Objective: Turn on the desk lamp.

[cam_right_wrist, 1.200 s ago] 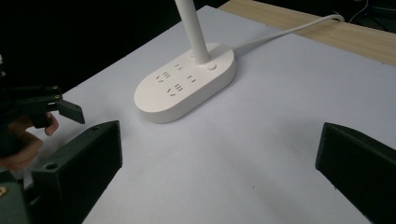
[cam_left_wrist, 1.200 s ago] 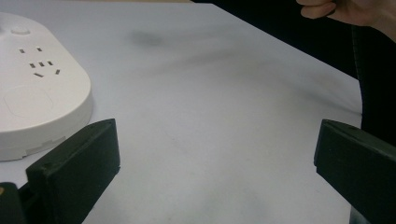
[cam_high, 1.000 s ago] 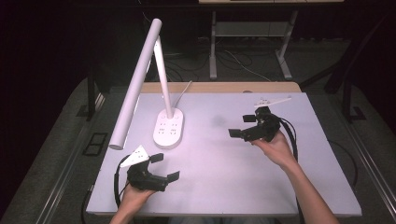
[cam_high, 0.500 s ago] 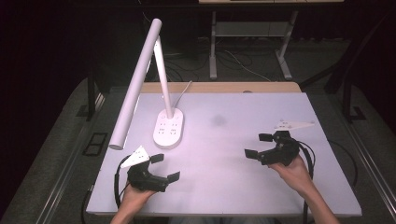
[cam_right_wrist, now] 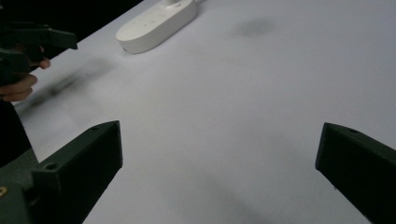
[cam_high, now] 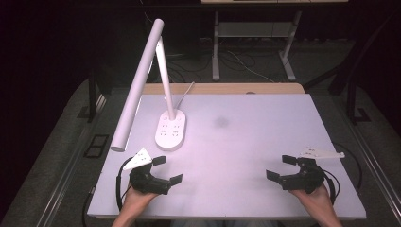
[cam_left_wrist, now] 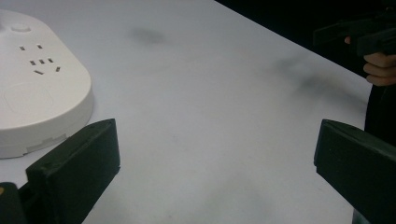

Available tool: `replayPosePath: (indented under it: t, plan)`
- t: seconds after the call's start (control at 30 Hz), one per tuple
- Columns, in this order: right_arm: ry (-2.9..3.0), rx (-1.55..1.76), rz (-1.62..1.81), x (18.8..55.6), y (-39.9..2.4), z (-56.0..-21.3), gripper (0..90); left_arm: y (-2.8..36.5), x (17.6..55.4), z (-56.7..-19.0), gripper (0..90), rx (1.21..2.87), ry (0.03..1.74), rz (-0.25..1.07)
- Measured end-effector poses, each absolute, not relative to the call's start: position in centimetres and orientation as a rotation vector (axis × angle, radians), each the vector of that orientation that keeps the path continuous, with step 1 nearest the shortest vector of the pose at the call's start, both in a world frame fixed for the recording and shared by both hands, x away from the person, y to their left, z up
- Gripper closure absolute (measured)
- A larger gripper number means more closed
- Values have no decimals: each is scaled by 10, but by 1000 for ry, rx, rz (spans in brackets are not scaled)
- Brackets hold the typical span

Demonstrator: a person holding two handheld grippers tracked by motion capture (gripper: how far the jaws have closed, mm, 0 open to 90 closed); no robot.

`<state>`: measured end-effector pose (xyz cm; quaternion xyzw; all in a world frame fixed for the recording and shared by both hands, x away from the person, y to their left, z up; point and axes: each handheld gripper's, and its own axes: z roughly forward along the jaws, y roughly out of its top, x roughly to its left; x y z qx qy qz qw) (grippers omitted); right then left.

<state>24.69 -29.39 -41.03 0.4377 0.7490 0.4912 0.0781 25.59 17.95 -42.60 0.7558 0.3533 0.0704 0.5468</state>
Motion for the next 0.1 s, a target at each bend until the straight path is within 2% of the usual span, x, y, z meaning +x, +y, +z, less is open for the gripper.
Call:
replayPosePath:
  t: [0.1]
  plan:
    - [2227,1329,1455,242,-299,-415,3,180,256,-426,0,1793,838,167]
